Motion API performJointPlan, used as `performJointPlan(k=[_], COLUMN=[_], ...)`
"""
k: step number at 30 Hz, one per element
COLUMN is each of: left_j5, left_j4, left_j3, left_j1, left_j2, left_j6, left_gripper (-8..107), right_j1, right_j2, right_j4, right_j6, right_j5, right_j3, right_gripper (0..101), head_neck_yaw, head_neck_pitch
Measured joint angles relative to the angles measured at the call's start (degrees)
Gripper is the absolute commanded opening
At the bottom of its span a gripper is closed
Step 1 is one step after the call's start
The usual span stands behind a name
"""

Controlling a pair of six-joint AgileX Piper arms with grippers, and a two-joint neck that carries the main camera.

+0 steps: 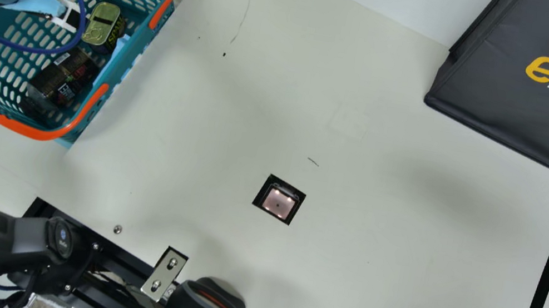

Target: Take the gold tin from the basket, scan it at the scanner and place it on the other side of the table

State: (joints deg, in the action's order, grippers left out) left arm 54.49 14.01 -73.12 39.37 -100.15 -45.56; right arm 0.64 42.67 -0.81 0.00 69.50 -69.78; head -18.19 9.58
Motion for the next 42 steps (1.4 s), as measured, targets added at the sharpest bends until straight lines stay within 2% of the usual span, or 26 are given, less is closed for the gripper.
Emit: performJointPlan(k=[18, 30, 42], left_j5=[-5.6, -9.2, -15.6], left_j4=[-0.8, 0.0, 1.3], left_j3=[0.6, 2.5, 4.4], left_j1=[-1.0, -0.9, -1.5], left_j2=[-7.9, -9.8, -10.7], left_j6=[0.4, 0.8, 5.0], left_gripper=[90, 90, 90], right_j1=[0.0, 0.0, 0.0], right_j2=[0.0, 0.0, 0.0], right_j4=[0.0, 0.0, 0.0], right_j6=[0.0, 0.0, 0.0], right_j5=[0.0, 0.0, 0.0], right_j3=[0.0, 0.0, 0.0], right_gripper=[95, 95, 95], head_neck_yaw=[-0.1, 0.0, 0.0], head_neck_pitch=[0.0, 0.0, 0.0])
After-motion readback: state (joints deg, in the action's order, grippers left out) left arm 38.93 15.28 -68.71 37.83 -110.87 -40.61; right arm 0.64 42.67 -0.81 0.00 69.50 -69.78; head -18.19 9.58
